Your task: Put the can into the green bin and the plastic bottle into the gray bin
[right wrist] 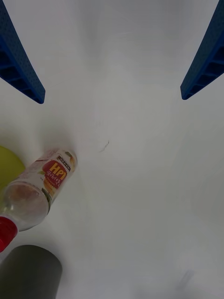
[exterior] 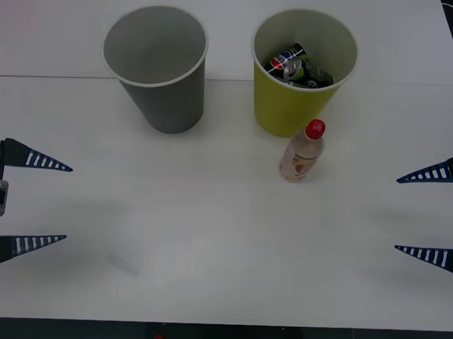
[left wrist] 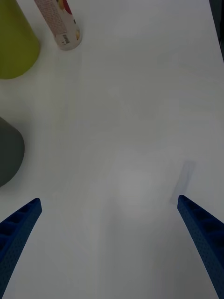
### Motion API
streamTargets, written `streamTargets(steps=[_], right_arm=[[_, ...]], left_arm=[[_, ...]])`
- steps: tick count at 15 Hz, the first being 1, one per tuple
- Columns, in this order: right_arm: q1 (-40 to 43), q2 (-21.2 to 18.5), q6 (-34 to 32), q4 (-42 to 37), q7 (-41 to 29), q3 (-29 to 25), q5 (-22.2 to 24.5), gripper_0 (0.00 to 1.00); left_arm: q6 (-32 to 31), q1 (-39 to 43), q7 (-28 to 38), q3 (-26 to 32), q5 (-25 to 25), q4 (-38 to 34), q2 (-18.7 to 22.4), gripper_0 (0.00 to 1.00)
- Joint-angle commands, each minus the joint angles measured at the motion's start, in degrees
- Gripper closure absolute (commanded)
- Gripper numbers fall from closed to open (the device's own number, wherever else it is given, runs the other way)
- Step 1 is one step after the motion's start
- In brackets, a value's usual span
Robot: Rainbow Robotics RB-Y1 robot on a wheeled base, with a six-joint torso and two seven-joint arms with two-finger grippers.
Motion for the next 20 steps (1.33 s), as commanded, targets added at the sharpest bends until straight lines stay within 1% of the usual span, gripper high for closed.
streamTargets(steps=[1,2,3,8,10,12,15,19,20], right_arm=[[0.00,0.00,0.00,0.00,0.00,0.00,0.00,0.00],[1.61,0.58,-0.13,0.83,0.17,0.67,-0.12,0.00],[1.96,0.05,0.05,1.01,0.17,0.41,-0.82,0.00],[2.23,-0.22,0.66,2.24,1.40,0.50,-1.79,0.00],[2.40,-0.13,1.98,3.82,2.10,1.64,-3.98,0.00],[2.40,-0.13,5.06,5.31,3.33,4.54,-6.88,0.00],[2.84,-0.04,10.33,5.49,4.56,7.70,-9.26,0.00],[4.16,-0.04,19.21,5.58,5.62,12.80,-13.74,0.00],[4.16,-0.04,22.02,5.58,5.97,14.91,-15.32,0.00]], left_arm=[[0.00,0.00,0.00,0.00,0.00,0.00,0.00,0.00],[0.00,0.00,0.00,0.00,0.00,0.00,0.00,0.00],[0.00,0.00,0.00,0.00,0.00,0.00,0.00,0.00],[0.00,0.00,0.00,0.00,0.00,0.00,0.00,0.00],[0.00,0.00,0.00,0.00,0.00,0.00,0.00,0.00],[0.00,0.00,0.00,0.00,0.00,0.00,0.00,0.00],[0.00,0.00,0.00,0.00,0.00,0.00,0.00,0.00],[0.00,0.00,0.00,0.00,0.00,0.00,0.00,0.00],[0.00,0.00,0.00,0.00,0.00,0.00,0.00,0.00]])
